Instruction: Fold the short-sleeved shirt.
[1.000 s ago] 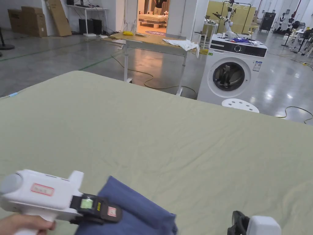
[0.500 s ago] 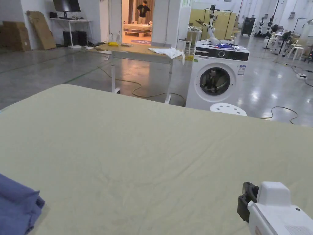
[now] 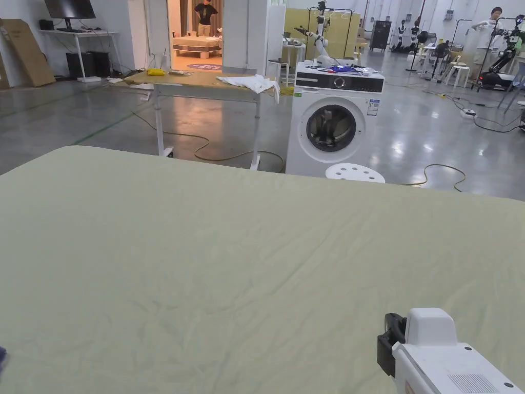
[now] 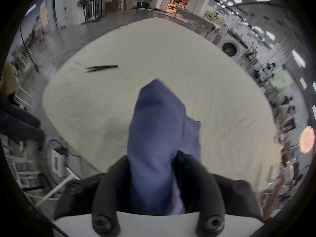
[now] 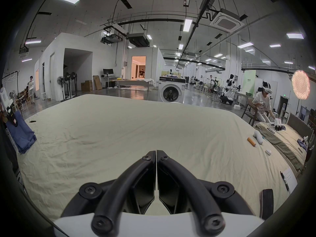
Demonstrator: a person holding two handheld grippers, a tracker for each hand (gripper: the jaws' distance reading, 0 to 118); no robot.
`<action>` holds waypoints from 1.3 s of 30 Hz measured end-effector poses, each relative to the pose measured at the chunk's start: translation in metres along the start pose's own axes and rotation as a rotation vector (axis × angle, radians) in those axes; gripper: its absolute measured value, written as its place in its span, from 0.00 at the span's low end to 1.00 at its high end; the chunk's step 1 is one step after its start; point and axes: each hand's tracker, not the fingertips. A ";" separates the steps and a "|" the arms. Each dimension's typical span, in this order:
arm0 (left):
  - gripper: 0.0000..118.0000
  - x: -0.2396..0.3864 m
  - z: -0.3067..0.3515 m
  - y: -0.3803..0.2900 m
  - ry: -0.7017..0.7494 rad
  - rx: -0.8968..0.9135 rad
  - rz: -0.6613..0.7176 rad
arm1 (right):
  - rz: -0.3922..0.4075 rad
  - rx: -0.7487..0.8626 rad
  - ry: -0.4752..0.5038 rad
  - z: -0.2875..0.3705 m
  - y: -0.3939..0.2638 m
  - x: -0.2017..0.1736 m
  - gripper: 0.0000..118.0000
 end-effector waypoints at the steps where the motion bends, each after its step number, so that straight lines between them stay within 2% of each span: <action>1: 0.59 0.007 0.000 -0.002 0.068 0.017 -0.033 | -0.002 -0.003 0.004 -0.001 0.000 0.000 0.00; 4: 0.59 0.013 0.002 0.001 0.182 0.035 -0.063 | 0.002 -0.006 0.005 -0.001 0.000 -0.002 0.00; 9: 0.59 0.034 0.013 -0.003 0.330 0.180 -0.188 | 0.001 -0.006 0.011 -0.002 0.000 -0.002 0.00; 12: 0.59 0.064 0.015 -0.016 0.361 0.247 -0.269 | -0.003 -0.005 0.013 -0.002 -0.001 -0.002 0.00; 15: 0.59 0.098 0.009 -0.036 0.274 0.315 -0.321 | -0.009 -0.002 0.015 -0.002 -0.001 -0.003 0.00; 19: 0.59 0.164 -0.003 -0.083 0.062 0.417 -0.377 | -0.024 0.005 0.014 -0.001 -0.004 -0.005 0.00; 24: 0.59 0.240 -0.021 -0.122 -0.134 0.575 -0.386 | -0.041 0.024 0.005 -0.003 -0.006 -0.007 0.00; 31: 0.55 0.354 -0.016 -0.164 -0.189 0.863 -0.368 | -0.086 0.111 -0.037 -0.004 -0.002 -0.009 0.00; 33: 0.47 0.371 -0.023 -0.167 -0.200 0.941 -0.341 | -0.104 0.134 -0.043 -0.004 0.000 -0.009 0.00; 34: 0.39 0.382 -0.022 -0.170 -0.201 0.968 -0.350 | -0.105 0.142 -0.049 -0.003 0.001 -0.009 0.00; 35: 0.27 0.390 -0.021 -0.172 -0.210 0.983 -0.353 | -0.108 0.151 -0.054 -0.003 0.002 -0.008 0.00; 36: 0.21 0.401 -0.021 -0.175 -0.215 0.999 -0.350 | -0.111 0.161 -0.061 -0.002 0.004 -0.008 0.00; 38: 0.16 0.412 -0.020 -0.174 -0.223 0.994 -0.348 | -0.110 0.176 -0.069 -0.001 0.006 -0.007 0.00; 39: 0.09 0.416 -0.021 -0.174 -0.221 0.999 -0.343 | -0.110 0.183 -0.077 0.000 0.007 -0.006 0.00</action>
